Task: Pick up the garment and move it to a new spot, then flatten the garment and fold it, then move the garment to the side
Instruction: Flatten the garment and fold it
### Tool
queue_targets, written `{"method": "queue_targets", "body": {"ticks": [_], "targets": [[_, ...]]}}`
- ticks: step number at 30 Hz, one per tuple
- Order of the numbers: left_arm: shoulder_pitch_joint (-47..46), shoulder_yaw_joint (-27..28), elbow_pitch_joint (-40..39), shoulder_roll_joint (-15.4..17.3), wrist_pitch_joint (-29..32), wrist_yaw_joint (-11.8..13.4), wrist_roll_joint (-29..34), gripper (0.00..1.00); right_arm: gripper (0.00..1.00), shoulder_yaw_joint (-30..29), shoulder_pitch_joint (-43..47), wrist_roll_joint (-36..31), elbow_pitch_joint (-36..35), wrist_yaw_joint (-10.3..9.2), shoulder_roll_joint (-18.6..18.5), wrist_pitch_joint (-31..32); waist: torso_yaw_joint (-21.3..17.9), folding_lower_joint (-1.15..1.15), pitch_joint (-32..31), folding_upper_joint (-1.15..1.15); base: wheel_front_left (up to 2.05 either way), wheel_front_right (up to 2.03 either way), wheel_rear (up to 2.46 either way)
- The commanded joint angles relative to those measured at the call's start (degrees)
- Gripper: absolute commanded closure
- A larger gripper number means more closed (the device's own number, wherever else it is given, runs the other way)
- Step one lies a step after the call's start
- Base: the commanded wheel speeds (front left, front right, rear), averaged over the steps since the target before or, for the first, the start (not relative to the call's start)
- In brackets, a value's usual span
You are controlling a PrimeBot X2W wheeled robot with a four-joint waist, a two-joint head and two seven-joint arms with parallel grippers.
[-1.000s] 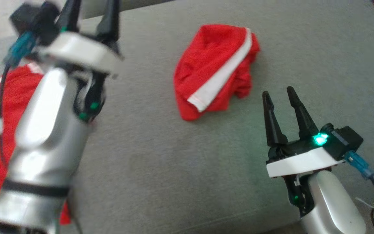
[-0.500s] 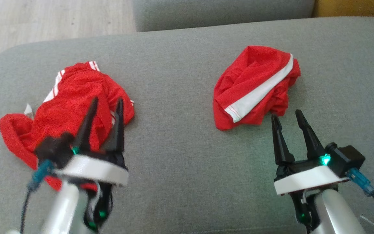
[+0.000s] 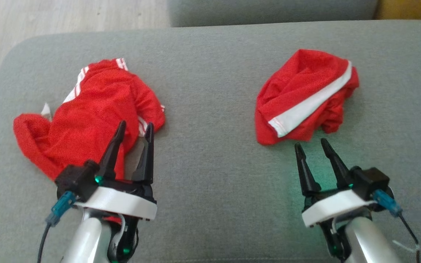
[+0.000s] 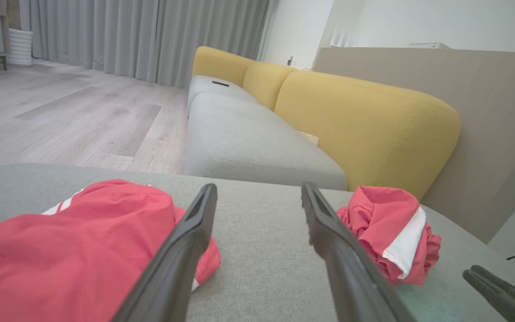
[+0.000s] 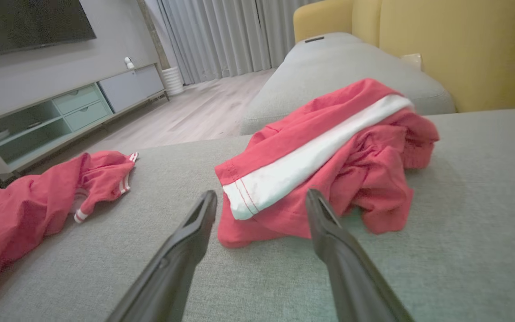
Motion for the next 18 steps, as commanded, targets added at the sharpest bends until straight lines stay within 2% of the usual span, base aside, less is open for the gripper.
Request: {"method": "queue_targets", "body": {"ticks": [1,9,18], "targets": [[-2.82,2.01,-1.51,-0.01,-0.29,-0.42,0.43,0.0,0.0,1.46,-3.75,-0.22,-0.76,-0.04,-0.15,-0.09,1.14,0.0,0.83,0.0,0.0,0.0,0.0],[-3.62,1.8,-0.55,-0.39,-0.29,-1.27,0.31,0.0,0.0,1.53,-10.38,4.44,9.77,-0.04,-0.15,1.14,5.66,0.0,3.12,0.0,0.0,0.0,0.0],[-4.04,0.7,-0.76,-0.41,-0.29,-0.51,-1.14,0.0,0.0,0.62,-15.71,2.76,18.79,-0.04,-0.15,0.35,7.55,0.0,4.14,0.0,0.0,0.0,0.0]]}}
